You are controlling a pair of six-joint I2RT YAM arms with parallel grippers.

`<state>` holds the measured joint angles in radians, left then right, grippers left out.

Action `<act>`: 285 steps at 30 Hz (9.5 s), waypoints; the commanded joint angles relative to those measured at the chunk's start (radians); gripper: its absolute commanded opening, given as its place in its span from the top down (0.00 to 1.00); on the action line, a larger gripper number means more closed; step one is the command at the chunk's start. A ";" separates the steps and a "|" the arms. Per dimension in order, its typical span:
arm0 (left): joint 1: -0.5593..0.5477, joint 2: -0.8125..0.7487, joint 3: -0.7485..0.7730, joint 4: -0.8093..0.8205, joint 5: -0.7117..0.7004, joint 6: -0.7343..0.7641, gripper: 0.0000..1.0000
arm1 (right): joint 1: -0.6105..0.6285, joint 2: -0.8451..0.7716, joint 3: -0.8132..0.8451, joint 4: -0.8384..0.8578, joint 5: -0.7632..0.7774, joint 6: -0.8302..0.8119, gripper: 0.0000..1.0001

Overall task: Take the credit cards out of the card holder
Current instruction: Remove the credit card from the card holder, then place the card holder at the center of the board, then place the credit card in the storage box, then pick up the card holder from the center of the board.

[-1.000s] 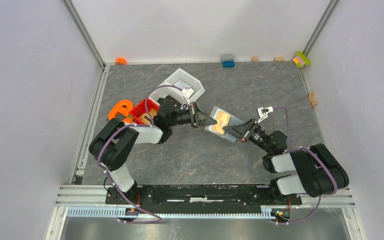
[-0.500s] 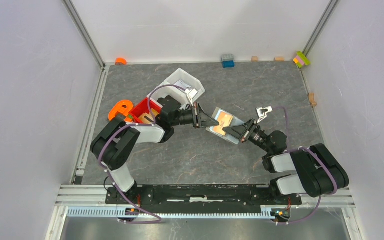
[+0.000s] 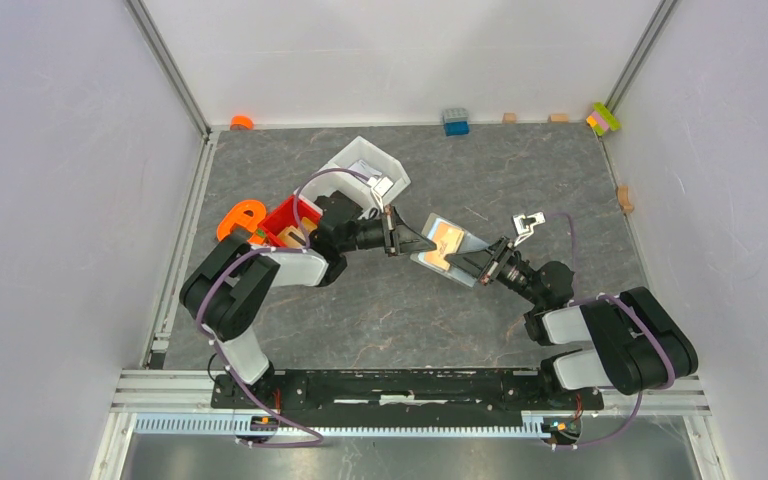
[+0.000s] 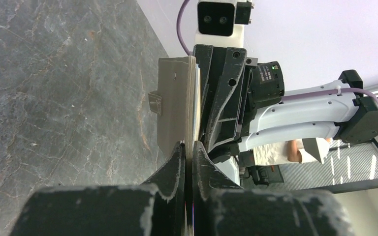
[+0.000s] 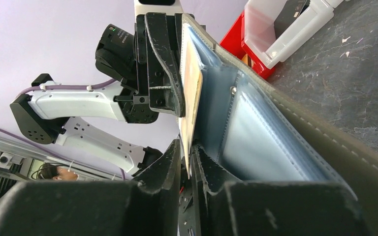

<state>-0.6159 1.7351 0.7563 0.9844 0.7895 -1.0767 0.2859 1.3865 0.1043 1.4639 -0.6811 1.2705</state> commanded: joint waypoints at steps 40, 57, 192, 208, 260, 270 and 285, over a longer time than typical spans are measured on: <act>0.105 -0.048 -0.090 0.102 -0.073 -0.060 0.94 | -0.020 -0.035 0.009 0.271 0.012 -0.066 1.00; 0.105 -0.077 -0.079 -0.037 -0.107 0.006 0.98 | -0.020 -0.152 0.056 -0.148 0.055 -0.280 1.00; 0.174 -0.463 -0.020 -0.867 -0.759 0.508 0.11 | 0.085 -0.228 0.242 -0.955 0.427 -0.644 0.10; 0.001 -0.212 0.224 -1.092 -0.705 0.624 0.06 | 0.187 -0.046 0.419 -1.273 0.707 -0.618 0.06; -0.015 0.218 0.442 -1.152 -0.289 0.569 0.25 | 0.193 0.057 0.402 -0.982 0.282 -0.648 0.78; -0.017 0.211 0.433 -1.122 -0.255 0.558 0.48 | 0.192 0.063 0.405 -0.979 0.272 -0.656 0.72; -0.048 0.142 0.427 -1.171 -0.415 0.612 0.50 | 0.193 -0.072 0.314 -0.910 0.327 -0.677 0.44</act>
<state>-0.6495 1.9251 1.1740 -0.1806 0.4156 -0.4984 0.4759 1.3800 0.4374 0.4866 -0.3805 0.6186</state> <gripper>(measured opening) 0.465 0.535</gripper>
